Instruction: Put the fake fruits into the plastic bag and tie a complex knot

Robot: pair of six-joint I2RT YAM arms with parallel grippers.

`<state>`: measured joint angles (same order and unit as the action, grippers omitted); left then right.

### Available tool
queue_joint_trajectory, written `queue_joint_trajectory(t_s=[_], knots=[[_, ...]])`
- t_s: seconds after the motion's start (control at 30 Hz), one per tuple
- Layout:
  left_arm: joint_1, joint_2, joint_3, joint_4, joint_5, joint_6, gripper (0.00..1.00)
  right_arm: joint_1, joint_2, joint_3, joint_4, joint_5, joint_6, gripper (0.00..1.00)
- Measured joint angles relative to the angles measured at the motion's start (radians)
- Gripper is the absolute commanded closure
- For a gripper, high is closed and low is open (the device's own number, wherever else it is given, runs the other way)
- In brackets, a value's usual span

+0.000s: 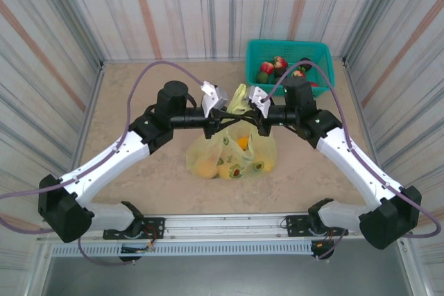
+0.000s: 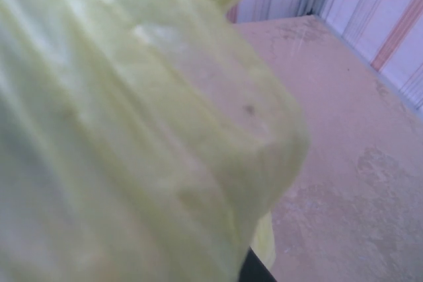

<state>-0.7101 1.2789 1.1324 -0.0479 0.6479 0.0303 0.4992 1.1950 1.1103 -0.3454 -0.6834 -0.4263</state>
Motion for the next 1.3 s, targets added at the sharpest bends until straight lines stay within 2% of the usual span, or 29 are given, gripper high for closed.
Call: queue_joint_trajectory(t_s=[0.13,0.17,0.27,0.33,0.53,0.67,1.0,1.3], knots=[[0.000,0.000,-0.002,0.010,-0.024,-0.005,0.76,0.001,0.000,-0.002,-0.001,-0.029,0.000,1.00],[0.000,0.000,-0.002,0.014,-0.029,-0.008,0.80,0.001,0.000,-0.003,0.000,-0.034,0.000,1.00],[0.000,0.000,-0.004,0.029,-0.031,-0.018,1.00,0.001,-0.003,-0.008,0.000,-0.050,0.000,1.00],[0.000,0.000,-0.007,0.037,-0.029,-0.024,1.00,0.001,-0.006,-0.012,0.000,-0.050,0.000,1.00],[0.004,-0.012,-0.032,0.054,-0.018,-0.034,1.00,0.000,-0.047,-0.048,0.013,0.010,-0.001,0.74],[0.030,-0.028,-0.044,0.060,0.017,-0.061,1.00,0.000,-0.107,-0.105,0.058,0.087,0.003,0.50],[0.076,-0.017,0.003,0.002,0.150,-0.109,1.00,0.066,-0.192,-0.236,0.261,0.276,-0.018,0.43],[0.122,0.018,0.087,-0.055,0.275,-0.141,1.00,0.090,-0.164,-0.249,0.377,0.340,-0.073,0.41]])
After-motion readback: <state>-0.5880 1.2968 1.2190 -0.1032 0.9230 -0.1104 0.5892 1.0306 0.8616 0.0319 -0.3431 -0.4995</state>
